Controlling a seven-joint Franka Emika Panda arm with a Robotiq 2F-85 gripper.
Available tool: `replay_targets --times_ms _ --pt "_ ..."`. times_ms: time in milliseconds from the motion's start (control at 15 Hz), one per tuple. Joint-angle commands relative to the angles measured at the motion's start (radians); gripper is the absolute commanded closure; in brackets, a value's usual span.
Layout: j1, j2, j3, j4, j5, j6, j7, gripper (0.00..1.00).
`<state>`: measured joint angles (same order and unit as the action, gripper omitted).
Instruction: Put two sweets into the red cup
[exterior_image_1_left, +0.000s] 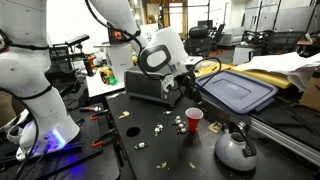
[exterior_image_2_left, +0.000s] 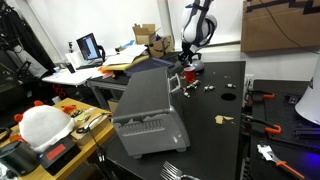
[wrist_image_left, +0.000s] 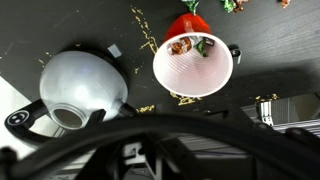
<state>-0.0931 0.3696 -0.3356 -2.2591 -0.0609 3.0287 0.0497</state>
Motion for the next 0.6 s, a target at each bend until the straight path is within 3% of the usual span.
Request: replay_targets --times_ms 0,533 --pt "0.035 -0.093 -0.041 -0.066 -0.032 -0.051 0.027 0.01" --pt "-0.025 -0.225 0.012 -0.162 -0.036 -0.226 -0.015 0.0"
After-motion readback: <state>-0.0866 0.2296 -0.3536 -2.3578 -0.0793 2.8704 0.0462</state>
